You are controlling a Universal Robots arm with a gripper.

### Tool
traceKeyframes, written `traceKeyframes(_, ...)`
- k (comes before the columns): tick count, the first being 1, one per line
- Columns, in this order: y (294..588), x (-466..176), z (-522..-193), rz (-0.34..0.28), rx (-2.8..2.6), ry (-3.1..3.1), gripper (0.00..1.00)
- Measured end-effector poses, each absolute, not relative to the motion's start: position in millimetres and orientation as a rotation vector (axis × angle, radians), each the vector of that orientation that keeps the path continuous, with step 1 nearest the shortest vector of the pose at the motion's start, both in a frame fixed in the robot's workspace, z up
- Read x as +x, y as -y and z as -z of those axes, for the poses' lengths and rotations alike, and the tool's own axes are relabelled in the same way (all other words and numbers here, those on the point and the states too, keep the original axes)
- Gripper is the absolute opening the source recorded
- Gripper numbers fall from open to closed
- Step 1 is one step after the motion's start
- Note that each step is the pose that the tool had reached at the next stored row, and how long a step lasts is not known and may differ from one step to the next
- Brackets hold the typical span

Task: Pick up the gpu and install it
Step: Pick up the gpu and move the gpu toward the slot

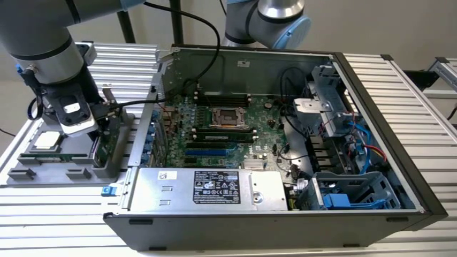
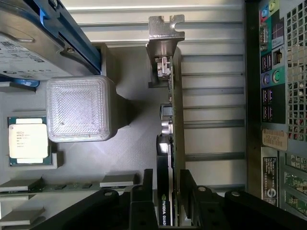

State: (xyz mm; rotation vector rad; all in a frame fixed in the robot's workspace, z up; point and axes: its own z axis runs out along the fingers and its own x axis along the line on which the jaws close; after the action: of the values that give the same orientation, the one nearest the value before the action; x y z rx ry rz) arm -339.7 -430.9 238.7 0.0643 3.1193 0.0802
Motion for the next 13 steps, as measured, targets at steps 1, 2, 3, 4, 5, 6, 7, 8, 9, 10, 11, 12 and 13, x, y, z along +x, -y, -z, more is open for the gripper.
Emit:
traceKeyframes(1, 430.9, -339.8, -238.7, -0.080, 0.064, -3.119, 0.00)
traceKeyframes(2, 430.9, -339.7, -238.7, -0.080, 0.064, -3.119, 0.00)
traceKeyframes(3, 430.9, -339.7, -238.7, -0.080, 0.064, -3.119, 0.00)
traceKeyframes(4, 430.9, -339.8, -238.7, -0.080, 0.064, -3.119, 0.00)
traceKeyframes(5, 430.9, -339.7, -238.6, -0.080, 0.064, -3.119, 0.00)
traceKeyframes(6, 430.9, -339.7, -238.6, -0.080, 0.064, -3.119, 0.00)
traceKeyframes(7, 430.9, -339.7, -238.6, -0.080, 0.064, -3.119, 0.00)
traceKeyframes(8, 430.9, -339.7, -238.6, -0.080, 0.064, -3.119, 0.00)
traceKeyframes(9, 430.9, -339.7, -238.6, -0.080, 0.064, -3.119, 0.00)
traceKeyframes(10, 430.9, -339.7, -238.6, -0.080, 0.064, -3.119, 0.00)
traceKeyframes(11, 430.9, -339.7, -238.6, -0.080, 0.064, -3.119, 0.00)
traceKeyframes(12, 430.9, -339.7, -238.5, -0.080, 0.064, -3.119, 0.00)
traceKeyframes(13, 430.9, -339.7, -238.5, -0.080, 0.064, -3.119, 0.00)
